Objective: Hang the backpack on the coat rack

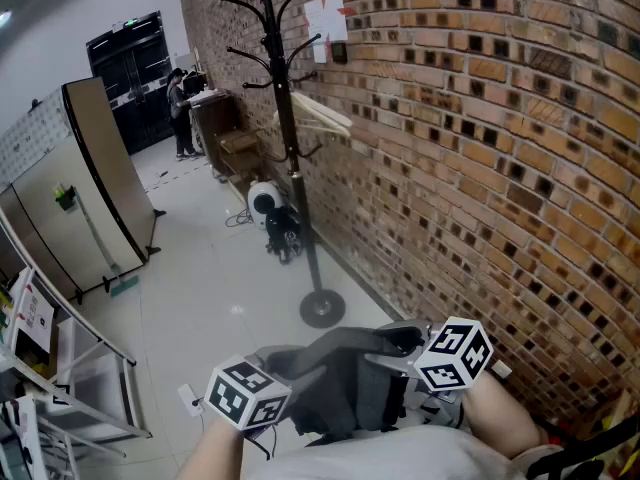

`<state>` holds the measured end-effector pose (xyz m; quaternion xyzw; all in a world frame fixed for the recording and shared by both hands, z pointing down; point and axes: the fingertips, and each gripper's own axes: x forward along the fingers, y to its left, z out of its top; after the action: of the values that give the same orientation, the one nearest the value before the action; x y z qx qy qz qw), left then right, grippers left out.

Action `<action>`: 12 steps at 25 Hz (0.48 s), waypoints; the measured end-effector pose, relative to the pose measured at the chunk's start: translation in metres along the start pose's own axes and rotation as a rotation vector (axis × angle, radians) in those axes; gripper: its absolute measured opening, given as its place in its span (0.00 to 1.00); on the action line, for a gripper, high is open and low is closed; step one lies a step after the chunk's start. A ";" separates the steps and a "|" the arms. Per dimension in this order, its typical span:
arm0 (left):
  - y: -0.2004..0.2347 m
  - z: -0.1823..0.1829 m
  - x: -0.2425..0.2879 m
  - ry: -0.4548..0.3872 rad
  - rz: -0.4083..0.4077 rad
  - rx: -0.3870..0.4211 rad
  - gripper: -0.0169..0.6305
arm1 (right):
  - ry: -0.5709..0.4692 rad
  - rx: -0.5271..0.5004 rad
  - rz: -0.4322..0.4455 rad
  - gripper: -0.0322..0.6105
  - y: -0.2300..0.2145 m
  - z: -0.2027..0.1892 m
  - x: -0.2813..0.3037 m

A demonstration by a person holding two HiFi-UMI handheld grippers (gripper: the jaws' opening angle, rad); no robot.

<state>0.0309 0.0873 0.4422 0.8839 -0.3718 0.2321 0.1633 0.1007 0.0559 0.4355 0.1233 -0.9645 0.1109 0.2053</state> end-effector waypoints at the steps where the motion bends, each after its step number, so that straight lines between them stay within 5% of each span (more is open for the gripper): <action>1: 0.006 0.002 0.003 -0.002 0.002 0.001 0.29 | -0.005 0.002 0.000 0.33 -0.006 0.002 0.004; 12: 0.118 0.021 0.042 -0.002 -0.004 -0.010 0.29 | -0.015 0.035 -0.015 0.33 -0.094 0.034 0.078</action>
<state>-0.0242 -0.0259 0.4610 0.8839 -0.3715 0.2292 0.1678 0.0456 -0.0572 0.4538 0.1350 -0.9630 0.1251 0.1969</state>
